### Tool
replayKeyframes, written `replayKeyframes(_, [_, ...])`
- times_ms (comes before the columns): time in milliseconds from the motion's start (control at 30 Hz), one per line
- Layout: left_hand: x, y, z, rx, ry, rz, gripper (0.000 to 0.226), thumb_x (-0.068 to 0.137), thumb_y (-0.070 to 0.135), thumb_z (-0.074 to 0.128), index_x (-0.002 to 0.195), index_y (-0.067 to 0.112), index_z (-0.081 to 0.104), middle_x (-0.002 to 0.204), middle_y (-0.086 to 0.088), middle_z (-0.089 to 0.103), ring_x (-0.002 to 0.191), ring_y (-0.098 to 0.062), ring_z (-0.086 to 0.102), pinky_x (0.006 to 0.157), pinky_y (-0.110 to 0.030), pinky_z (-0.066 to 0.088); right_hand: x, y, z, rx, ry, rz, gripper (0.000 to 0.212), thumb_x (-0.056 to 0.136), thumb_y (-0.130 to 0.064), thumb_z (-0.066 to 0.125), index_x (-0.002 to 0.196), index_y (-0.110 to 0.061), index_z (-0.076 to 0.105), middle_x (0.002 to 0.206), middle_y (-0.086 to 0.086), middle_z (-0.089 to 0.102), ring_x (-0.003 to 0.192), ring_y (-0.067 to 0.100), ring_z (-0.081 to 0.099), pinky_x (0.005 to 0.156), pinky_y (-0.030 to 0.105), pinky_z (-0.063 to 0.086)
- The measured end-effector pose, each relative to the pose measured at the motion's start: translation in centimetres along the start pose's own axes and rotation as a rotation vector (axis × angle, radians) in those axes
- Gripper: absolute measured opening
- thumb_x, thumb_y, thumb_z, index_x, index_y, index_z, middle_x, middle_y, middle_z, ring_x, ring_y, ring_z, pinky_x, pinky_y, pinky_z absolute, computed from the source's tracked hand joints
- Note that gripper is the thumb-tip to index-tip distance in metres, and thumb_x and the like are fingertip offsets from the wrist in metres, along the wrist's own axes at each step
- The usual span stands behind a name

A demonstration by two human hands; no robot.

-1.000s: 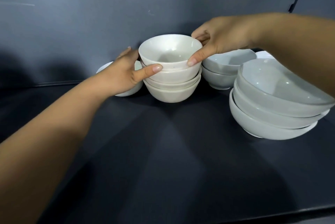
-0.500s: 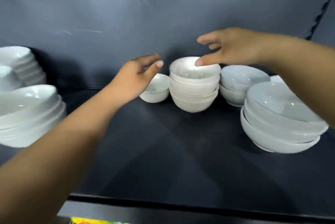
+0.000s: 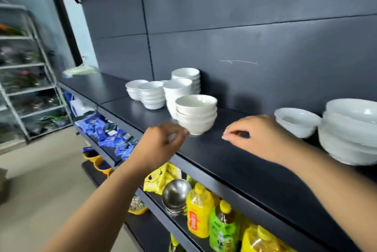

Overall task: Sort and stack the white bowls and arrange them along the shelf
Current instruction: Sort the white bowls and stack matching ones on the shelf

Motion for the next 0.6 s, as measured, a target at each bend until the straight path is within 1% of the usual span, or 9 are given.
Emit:
replayKeyframes(67, [-0.9,-2.7,-1.7,0.041,0.001,-0.075,0.040,0.078,0.043,0.049,0.090,0.013,0.073,0.084,0.012,0.063,0.080,0.002,0.055,0.065,-0.003,0.037,1.2,-0.6,1.7,-0.001,0.020,0.013,0.026,0.082,-0.042,0.055,0.085,-0.022,0.071,0.083,-0.002,0.069,0.078,0.019,0.061,0.076,0.037,0.050])
replayKeyframes(133, [-1.5,-5.6,-2.8,0.053,-0.014,-0.132,0.044,0.080,0.048,0.049,0.091,0.013,0.072,0.086,0.003,0.069,0.075,-0.011,0.061,0.065,-0.013,0.040,2.6,-0.9,3.2,0.014,0.070,0.066,0.027,0.084,-0.039,0.057,0.084,-0.016,0.070,0.082,0.001,0.069,0.078,0.023,0.060,0.073,0.036,0.050])
replayKeyframes(167, [-1.6,-7.1,-3.2,0.060,-0.027,-0.156,0.039,0.085,0.045,0.053,0.092,0.012,0.072,0.088,-0.001,0.071,0.077,-0.018,0.063,0.066,-0.016,0.041,3.3,-0.9,4.0,0.034,0.089,0.111,0.026,0.085,-0.038,0.058,0.085,-0.014,0.070,0.081,0.002,0.069,0.077,0.023,0.060,0.072,0.034,0.049])
replayKeyframes(200, [-1.4,-8.5,-3.3,0.061,-0.035,-0.176,0.031,0.090,0.037,0.056,0.093,0.011,0.071,0.089,-0.003,0.071,0.079,-0.021,0.063,0.065,-0.015,0.040,3.9,-0.8,4.9,0.061,0.098,0.155,0.026,0.085,-0.036,0.059,0.084,-0.013,0.069,0.079,0.002,0.068,0.077,0.023,0.059,0.070,0.032,0.046])
replayKeyframes(267, [-0.9,-11.1,-3.5,0.059,-0.040,-0.190,0.021,0.092,0.023,0.056,0.093,0.008,0.071,0.086,-0.002,0.069,0.080,-0.019,0.062,0.061,-0.012,0.038,5.3,-1.1,7.3,0.092,0.082,0.217,0.027,0.085,-0.035,0.060,0.079,-0.010,0.067,0.070,0.000,0.063,0.074,0.023,0.057,0.065,0.029,0.042])
replayKeyframes(367, [0.5,-15.0,-3.1,0.059,-0.097,-0.203,0.021,0.092,0.024,0.054,0.093,0.011,0.071,0.080,0.003,0.065,0.081,-0.020,0.061,0.062,-0.020,0.038,7.3,-2.0,10.4,0.121,0.095,0.288,0.027,0.086,-0.034,0.060,0.085,-0.009,0.068,0.071,-0.003,0.059,0.075,0.017,0.054,0.065,0.026,0.038])
replayKeyframes(467, [2.2,-18.4,-2.8,0.050,-0.181,-0.186,0.026,0.094,0.031,0.050,0.101,0.017,0.070,0.104,0.003,0.069,0.102,-0.016,0.060,0.068,-0.020,0.036,9.6,-2.5,12.6,0.147,0.165,0.379,0.030,0.087,-0.036,0.059,0.094,-0.009,0.069,0.090,0.003,0.068,0.086,0.020,0.059,0.076,0.029,0.046])
replayKeyframes(500, [2.7,-19.1,-2.8,0.054,-0.201,-0.163,0.027,0.094,0.031,0.049,0.104,0.016,0.070,0.108,0.003,0.068,0.104,-0.014,0.059,0.068,-0.017,0.034,10.0,-2.3,13.0,0.128,0.194,0.430,0.032,0.088,-0.038,0.058,0.095,-0.009,0.068,0.093,0.003,0.069,0.088,0.021,0.060,0.076,0.030,0.046])
replayKeyframes(600, [4.0,-20.6,-2.7,0.036,-0.250,-0.095,0.027,0.095,0.027,0.049,0.105,0.012,0.068,0.106,0.005,0.066,0.100,-0.008,0.056,0.062,-0.011,0.032,9.7,-0.7,13.3,0.112,0.320,0.604,0.034,0.089,-0.041,0.054,0.095,-0.010,0.066,0.093,0.002,0.068,0.079,0.019,0.055,0.066,0.026,0.042])
Point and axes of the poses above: each hand's wrist, its own x-axis towards the middle knuckle, its own z-axis out of the palm, y = z × x, the point moved 10 cm from there along x, towards the middle knuckle
